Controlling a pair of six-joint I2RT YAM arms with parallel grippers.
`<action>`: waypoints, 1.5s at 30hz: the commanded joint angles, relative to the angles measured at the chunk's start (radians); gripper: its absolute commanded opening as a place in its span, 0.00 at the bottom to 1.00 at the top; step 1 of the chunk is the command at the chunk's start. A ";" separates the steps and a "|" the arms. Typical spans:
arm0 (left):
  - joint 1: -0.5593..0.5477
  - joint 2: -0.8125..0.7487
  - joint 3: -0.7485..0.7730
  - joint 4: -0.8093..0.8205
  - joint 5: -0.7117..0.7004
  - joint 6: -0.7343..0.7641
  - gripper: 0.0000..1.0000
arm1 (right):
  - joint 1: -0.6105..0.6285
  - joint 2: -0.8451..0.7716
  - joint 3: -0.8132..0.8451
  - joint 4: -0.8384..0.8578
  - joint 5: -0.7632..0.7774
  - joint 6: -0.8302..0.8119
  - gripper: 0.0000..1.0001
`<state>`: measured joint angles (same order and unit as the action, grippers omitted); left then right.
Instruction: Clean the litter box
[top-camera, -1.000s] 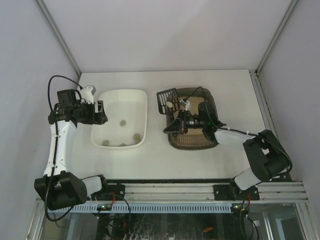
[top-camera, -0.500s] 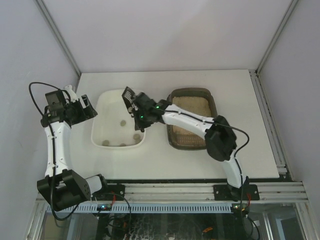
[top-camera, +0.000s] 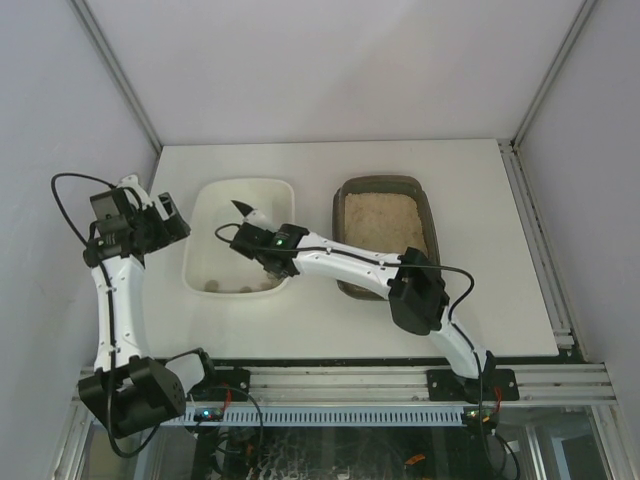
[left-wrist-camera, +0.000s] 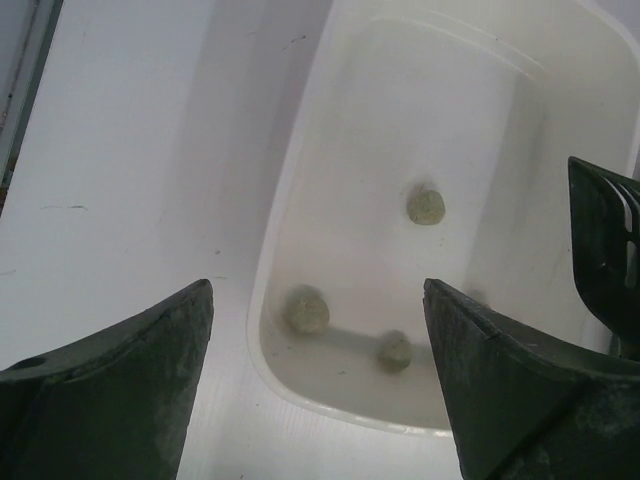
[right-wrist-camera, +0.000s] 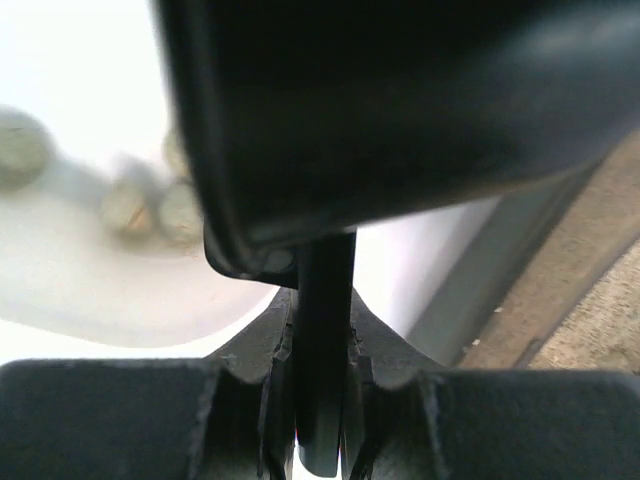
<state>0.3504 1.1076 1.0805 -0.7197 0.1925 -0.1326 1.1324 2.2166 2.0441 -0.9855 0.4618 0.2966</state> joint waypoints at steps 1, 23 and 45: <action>0.005 -0.049 -0.009 0.037 0.002 -0.042 0.90 | -0.007 -0.088 -0.020 0.013 0.140 0.005 0.00; -0.963 0.410 0.381 0.149 -0.747 -0.706 1.00 | -0.617 -1.285 -0.992 0.387 -0.356 0.407 0.00; -1.128 0.916 0.680 0.174 -0.799 -0.876 0.80 | -0.794 -1.717 -1.150 0.113 -0.334 0.460 0.00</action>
<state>-0.7830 1.9678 1.7290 -0.6304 -0.6033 -1.0424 0.3565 0.5156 0.8917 -0.8509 0.1154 0.7456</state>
